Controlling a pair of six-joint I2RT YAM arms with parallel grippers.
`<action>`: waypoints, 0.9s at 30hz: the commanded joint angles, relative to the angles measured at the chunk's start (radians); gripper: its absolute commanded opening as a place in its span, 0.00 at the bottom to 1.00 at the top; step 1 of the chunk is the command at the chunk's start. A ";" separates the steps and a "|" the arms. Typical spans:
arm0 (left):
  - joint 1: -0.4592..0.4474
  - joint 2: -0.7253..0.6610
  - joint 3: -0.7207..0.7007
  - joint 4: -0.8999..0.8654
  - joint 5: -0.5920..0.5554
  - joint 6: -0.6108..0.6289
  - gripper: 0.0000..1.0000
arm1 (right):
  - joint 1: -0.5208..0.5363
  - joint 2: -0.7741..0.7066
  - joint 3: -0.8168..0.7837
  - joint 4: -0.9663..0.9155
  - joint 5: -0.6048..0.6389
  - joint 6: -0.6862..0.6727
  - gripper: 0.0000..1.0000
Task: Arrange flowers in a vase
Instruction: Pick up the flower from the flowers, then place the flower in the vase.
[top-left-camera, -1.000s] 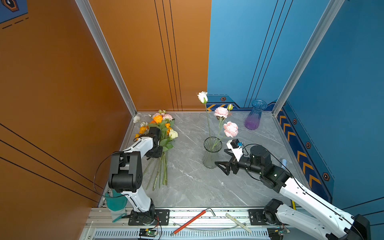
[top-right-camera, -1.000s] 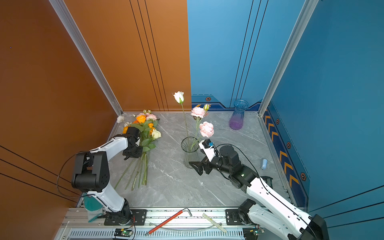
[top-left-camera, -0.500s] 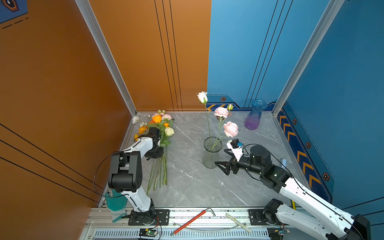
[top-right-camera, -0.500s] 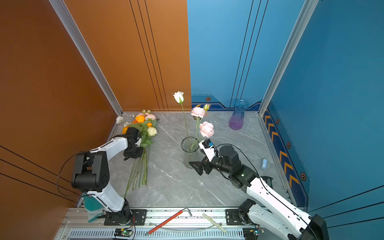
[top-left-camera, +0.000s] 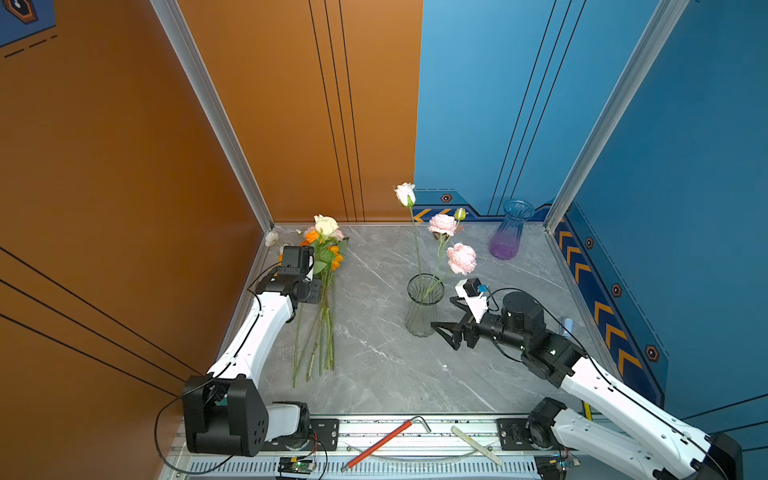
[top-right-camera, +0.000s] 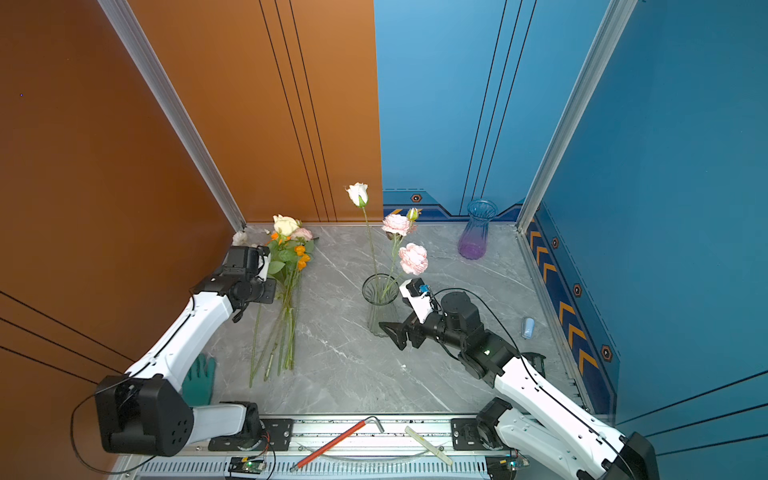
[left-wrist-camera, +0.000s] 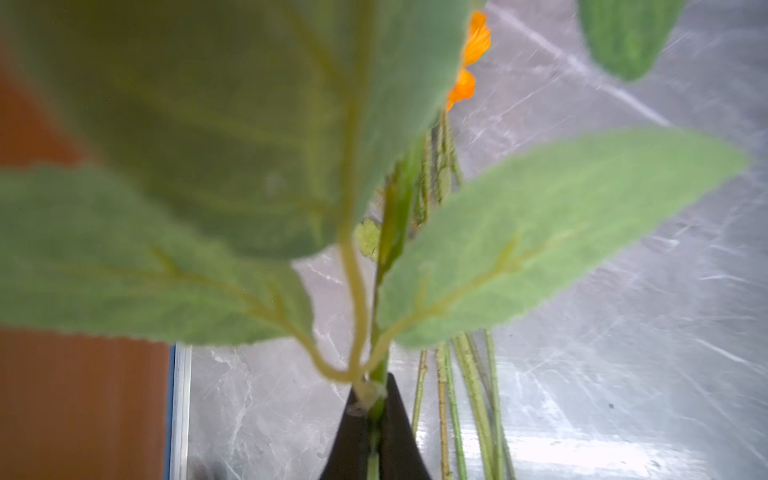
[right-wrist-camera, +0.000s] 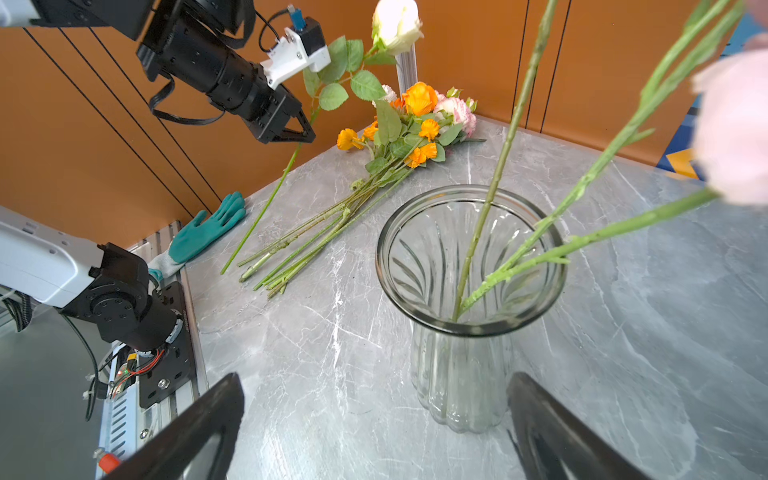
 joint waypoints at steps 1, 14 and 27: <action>-0.092 -0.100 0.088 0.015 -0.042 -0.063 0.00 | -0.011 -0.037 -0.024 0.051 0.041 -0.004 1.00; -0.576 -0.323 0.089 0.539 -0.257 -0.193 0.00 | -0.053 -0.044 -0.046 0.072 0.002 0.003 1.00; -1.055 -0.301 0.147 0.867 -0.500 0.245 0.00 | -0.090 -0.074 -0.076 0.128 -0.051 0.033 1.00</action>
